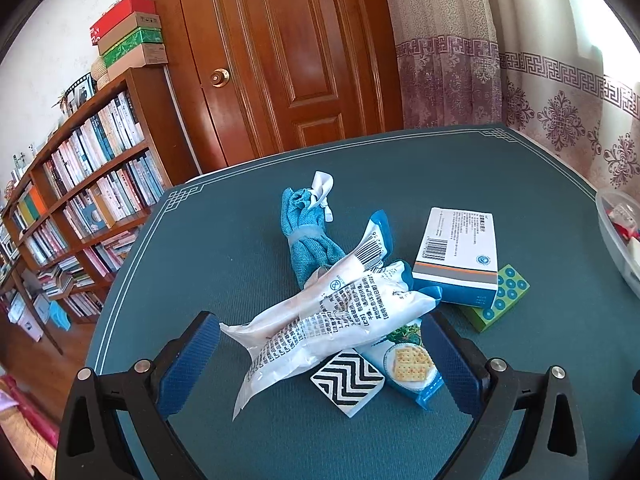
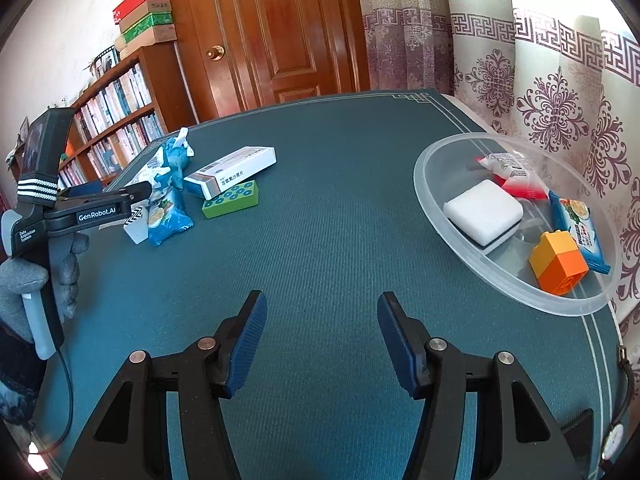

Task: Organize objects
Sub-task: 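Move the left tool to the white wrapped bag and grasp it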

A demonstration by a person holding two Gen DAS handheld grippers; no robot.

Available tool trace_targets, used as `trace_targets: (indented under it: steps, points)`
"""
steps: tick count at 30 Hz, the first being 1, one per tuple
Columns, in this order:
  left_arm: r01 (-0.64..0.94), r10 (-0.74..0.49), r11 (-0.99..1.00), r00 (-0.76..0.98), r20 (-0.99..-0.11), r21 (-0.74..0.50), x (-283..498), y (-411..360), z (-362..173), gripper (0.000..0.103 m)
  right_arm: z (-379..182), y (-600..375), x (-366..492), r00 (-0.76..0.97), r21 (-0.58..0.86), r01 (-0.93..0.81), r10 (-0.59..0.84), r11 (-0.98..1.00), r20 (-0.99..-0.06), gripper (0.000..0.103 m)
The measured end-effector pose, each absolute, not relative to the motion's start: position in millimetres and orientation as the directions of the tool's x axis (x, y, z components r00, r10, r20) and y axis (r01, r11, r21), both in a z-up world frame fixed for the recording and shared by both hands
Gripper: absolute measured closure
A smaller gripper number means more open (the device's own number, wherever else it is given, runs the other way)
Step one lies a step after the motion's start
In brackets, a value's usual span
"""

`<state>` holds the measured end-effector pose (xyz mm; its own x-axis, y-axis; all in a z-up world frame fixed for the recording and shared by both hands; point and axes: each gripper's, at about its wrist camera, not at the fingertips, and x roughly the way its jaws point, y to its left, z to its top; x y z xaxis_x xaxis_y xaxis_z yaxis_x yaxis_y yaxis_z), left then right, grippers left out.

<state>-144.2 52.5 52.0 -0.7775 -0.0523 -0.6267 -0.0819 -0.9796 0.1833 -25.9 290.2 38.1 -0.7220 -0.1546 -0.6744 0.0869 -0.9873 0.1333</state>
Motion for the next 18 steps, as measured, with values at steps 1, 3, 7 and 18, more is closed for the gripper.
trace_targets:
  steps: [1,3,7,18]
  points:
    - [-0.087,-0.048,-0.979,-0.778,-0.626,0.184,-146.7,51.0,50.5,0.001,37.5,288.8,-26.5,-0.720,0.132,0.089,-0.155,-0.987,-0.677,0.044]
    - [-0.094,-0.048,-0.977,-0.775,-0.630,0.191,-154.1,48.4,46.6,0.001,36.3,285.1,-27.4,-0.716,0.128,0.092,-0.155,-0.987,-0.681,0.044]
    - [-0.111,-0.033,-0.978,-0.754,-0.656,0.176,-168.1,43.4,39.6,0.001,34.8,280.6,-29.7,-0.708,0.121,0.092,-0.150,-0.988,-0.690,0.044]
    - [-0.164,0.123,-0.986,-0.689,-0.714,-0.012,-179.8,25.2,32.3,0.020,28.8,262.7,-38.9,-0.685,0.109,0.119,-0.161,-0.987,-0.711,0.044]
